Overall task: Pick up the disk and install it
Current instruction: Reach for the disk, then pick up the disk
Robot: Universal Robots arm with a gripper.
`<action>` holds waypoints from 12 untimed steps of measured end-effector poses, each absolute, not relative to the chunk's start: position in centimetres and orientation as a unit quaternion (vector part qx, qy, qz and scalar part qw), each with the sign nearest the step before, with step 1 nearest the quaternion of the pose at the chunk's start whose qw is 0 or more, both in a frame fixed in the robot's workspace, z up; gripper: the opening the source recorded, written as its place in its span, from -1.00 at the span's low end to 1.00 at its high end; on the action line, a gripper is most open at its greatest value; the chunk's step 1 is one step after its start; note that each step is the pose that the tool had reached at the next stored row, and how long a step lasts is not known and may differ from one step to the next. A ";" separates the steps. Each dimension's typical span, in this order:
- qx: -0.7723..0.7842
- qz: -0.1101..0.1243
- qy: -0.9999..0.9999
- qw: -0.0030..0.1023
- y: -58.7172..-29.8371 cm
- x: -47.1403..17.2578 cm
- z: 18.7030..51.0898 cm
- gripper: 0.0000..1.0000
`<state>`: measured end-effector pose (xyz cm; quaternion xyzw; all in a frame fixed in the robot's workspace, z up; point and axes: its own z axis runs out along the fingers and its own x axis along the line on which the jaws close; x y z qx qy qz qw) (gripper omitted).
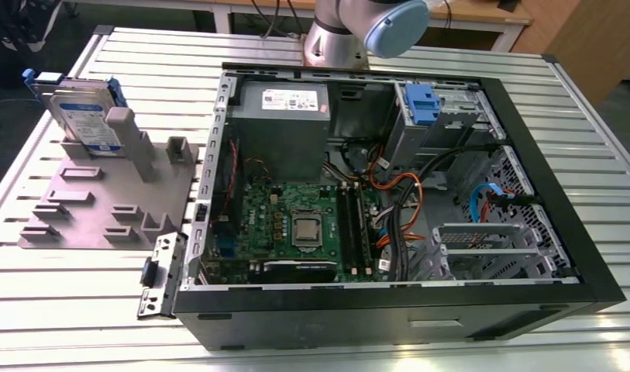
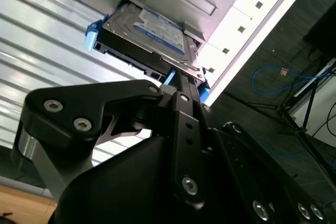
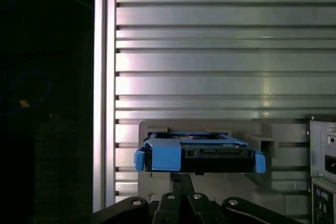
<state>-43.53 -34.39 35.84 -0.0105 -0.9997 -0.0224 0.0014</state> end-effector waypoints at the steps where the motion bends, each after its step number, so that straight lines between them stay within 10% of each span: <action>1: -0.010 -0.022 -1.000 0.001 -34.4 -43.5 35.8 -0.79; 12: -0.008 -0.022 -1.000 0.002 -34.4 -43.8 35.6 -0.79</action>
